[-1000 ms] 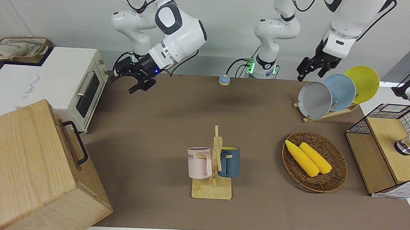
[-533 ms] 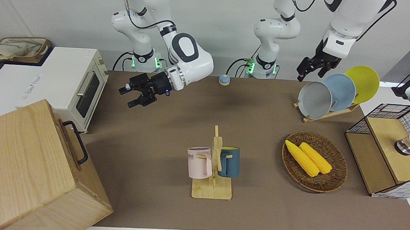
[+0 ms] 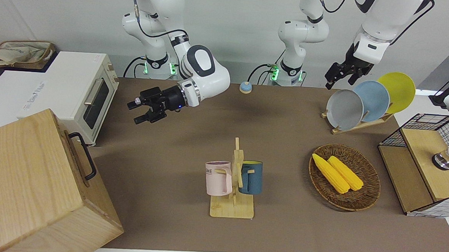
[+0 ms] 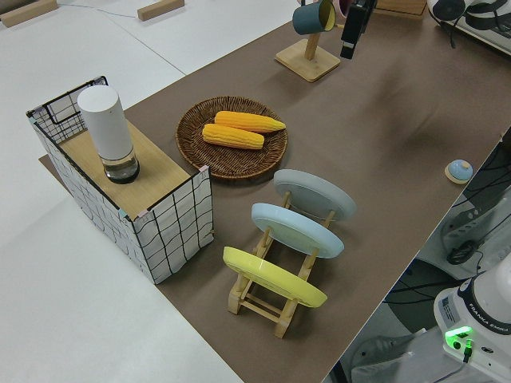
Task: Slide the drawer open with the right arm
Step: 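Raise the right arm and swing the right gripper toward the wooden drawer, then reach the right gripper to the black drawer handle and grasp it, then pull the drawer handle toward the robot with the right gripper, then release the handle and withdraw the right gripper from the drawer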
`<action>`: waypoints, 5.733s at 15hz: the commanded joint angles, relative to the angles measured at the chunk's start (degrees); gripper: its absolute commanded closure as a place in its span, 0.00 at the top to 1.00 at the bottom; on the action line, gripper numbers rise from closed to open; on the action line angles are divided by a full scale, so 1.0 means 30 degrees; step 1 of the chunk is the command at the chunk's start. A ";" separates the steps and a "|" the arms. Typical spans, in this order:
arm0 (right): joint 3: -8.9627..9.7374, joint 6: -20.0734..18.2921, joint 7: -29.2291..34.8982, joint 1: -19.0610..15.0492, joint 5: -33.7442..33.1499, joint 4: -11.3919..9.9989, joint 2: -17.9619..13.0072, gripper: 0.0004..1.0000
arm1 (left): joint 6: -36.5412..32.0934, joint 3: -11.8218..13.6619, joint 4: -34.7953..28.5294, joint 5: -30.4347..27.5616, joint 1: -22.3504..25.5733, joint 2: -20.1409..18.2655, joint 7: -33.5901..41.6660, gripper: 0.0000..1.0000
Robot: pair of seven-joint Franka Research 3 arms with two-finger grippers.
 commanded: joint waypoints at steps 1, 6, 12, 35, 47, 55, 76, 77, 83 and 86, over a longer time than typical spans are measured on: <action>-0.0848 0.1831 0.0380 -0.0581 -0.1369 0.0231 0.0415 0.96 | -0.0296 0.0083 0.0071 -0.0017 -0.0024 -0.0158 0.0169 0.99; -0.2195 0.4205 0.0819 -0.1137 -0.2599 0.0553 0.0824 0.94 | -0.0296 0.0083 0.0071 -0.0017 -0.0024 -0.0158 0.0169 0.99; -0.3194 0.6230 0.1201 -0.1810 -0.3626 0.1197 0.1352 0.88 | -0.0296 0.0083 0.0071 -0.0017 -0.0024 -0.0158 0.0169 0.99; -0.2376 0.5560 0.2226 -0.1724 -0.3308 0.1813 0.1587 0.00 | -0.0296 0.0083 0.0071 -0.0017 -0.0024 -0.0158 0.0169 0.99; 0.4096 -0.1997 0.0499 -0.1313 0.1176 0.2164 0.1060 0.00 | -0.0296 0.0083 0.0071 -0.0017 -0.0024 -0.0158 0.0198 0.99; 0.6442 -0.4460 0.0410 -0.0964 0.2554 0.2223 0.0914 0.00 | -0.0296 0.0083 0.0071 -0.0017 -0.0024 -0.0158 0.0169 0.99; 0.6854 -0.5312 0.0409 0.0354 0.4835 0.2487 0.0826 0.99 | -0.0296 0.0083 0.0071 -0.0017 -0.0024 -0.0158 0.0169 0.99; 0.6854 -0.5341 0.0439 0.0530 0.5043 0.2487 0.0680 0.99 | -0.0296 0.0083 0.0071 -0.0017 -0.0024 -0.0158 0.0169 0.99; 0.5948 -0.2861 0.0030 0.0330 0.8927 0.2780 -0.1541 0.99 | -0.0325 0.0083 0.0071 -0.0017 -0.0024 -0.0158 0.0169 0.99; 0.4923 -0.1010 -0.2571 -0.0548 1.2417 0.2809 -0.3885 0.99 | -0.0325 0.0083 0.0071 -0.0017 -0.0024 -0.0158 0.0169 0.99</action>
